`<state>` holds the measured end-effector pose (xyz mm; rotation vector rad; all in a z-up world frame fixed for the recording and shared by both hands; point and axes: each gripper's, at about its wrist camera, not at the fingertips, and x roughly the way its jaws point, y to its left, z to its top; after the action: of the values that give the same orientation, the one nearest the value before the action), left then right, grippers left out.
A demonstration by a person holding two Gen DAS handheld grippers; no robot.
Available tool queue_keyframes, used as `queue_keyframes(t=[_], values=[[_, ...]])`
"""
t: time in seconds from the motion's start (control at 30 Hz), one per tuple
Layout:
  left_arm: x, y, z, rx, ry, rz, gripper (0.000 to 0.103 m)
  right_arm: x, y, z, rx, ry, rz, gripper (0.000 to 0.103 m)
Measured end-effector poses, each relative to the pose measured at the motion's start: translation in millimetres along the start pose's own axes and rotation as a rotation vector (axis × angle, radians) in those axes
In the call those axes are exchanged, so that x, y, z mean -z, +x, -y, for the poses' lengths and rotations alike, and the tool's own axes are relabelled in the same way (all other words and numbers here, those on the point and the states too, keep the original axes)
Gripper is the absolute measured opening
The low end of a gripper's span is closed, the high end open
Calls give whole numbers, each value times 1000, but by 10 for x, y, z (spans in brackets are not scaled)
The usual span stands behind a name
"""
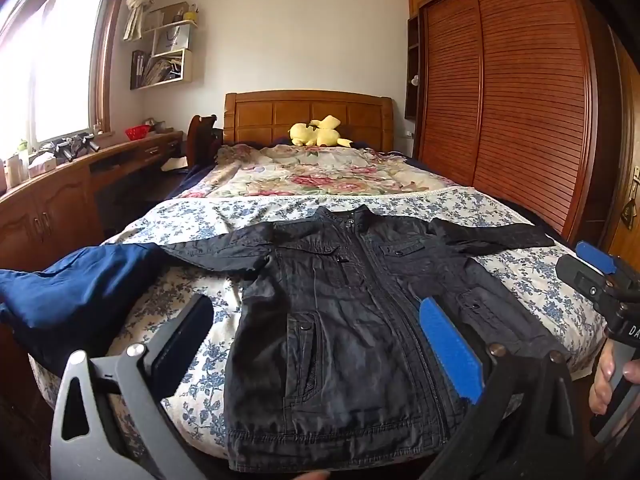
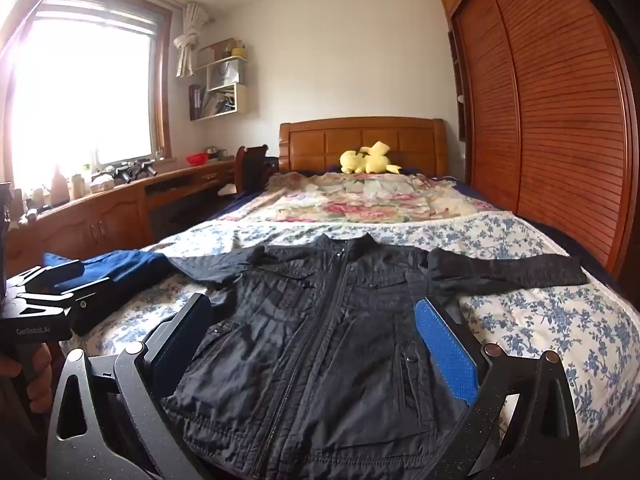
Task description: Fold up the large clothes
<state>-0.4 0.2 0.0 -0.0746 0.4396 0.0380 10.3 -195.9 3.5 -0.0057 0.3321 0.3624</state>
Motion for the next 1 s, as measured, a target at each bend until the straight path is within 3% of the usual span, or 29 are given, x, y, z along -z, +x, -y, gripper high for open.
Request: queue_keyframes(t=[0.27,0.3,1.0], values=[[-1,8,131,-25,27,13,103,28,-64,49,-6,11,6,103],[7,15,86,1,12,4,103,13,-2,15,-4,10,-13,103],[-23,-89,130,21,27,16,103,72,9,38,-2,10,-6,103]])
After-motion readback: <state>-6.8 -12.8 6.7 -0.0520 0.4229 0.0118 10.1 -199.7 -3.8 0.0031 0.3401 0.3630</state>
